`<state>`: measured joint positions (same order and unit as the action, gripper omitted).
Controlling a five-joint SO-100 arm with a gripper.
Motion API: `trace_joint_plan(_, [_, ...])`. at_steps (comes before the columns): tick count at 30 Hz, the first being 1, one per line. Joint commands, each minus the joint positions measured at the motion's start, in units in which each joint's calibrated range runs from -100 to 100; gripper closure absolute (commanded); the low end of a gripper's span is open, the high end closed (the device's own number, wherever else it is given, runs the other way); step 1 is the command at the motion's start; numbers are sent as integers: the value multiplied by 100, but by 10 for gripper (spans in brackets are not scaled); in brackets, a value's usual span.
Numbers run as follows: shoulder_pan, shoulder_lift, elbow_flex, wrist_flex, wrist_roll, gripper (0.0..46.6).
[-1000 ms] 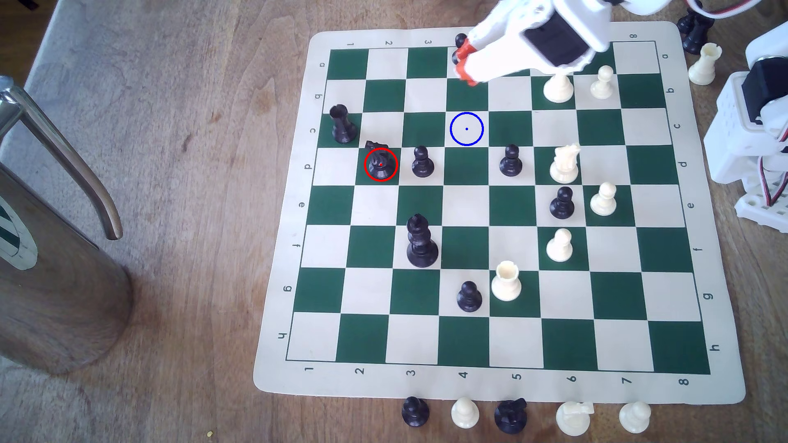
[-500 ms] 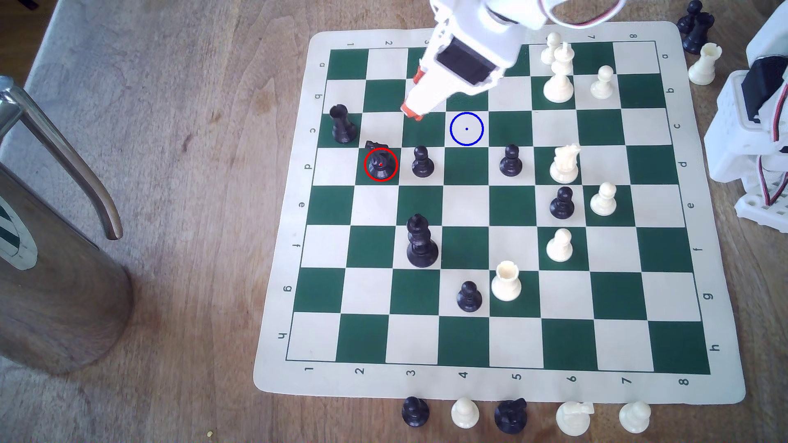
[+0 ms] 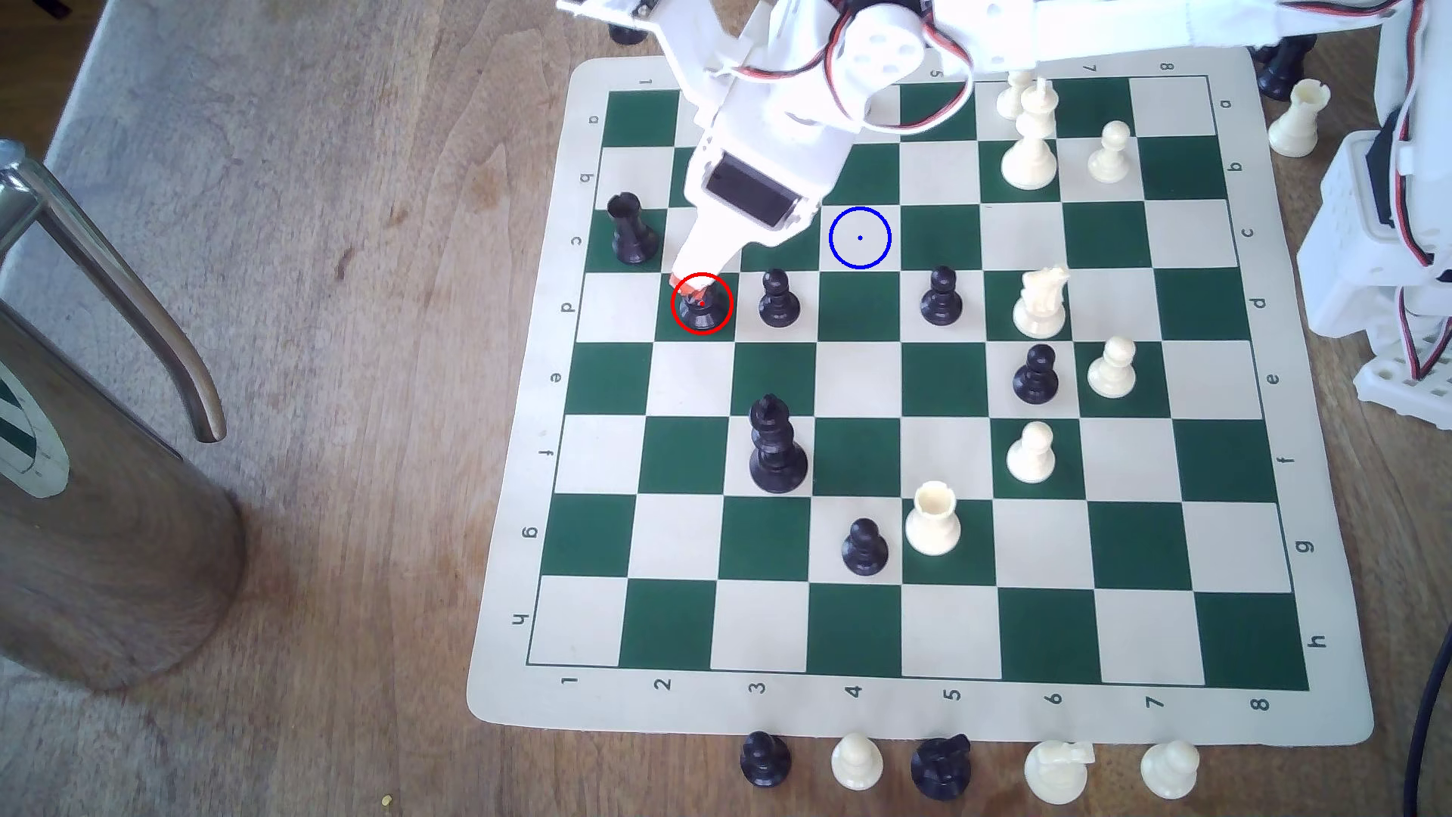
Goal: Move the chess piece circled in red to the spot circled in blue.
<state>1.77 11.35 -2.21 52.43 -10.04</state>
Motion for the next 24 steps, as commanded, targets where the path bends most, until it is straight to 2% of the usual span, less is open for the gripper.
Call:
trace_joint_plan(1, [93,104,-731,-116,-15,297])
trace_joint_plan(9, [171,664,-1220,-157,-5,294])
trace_joint_plan(24, [101,1021,-1256,-288,-20,306])
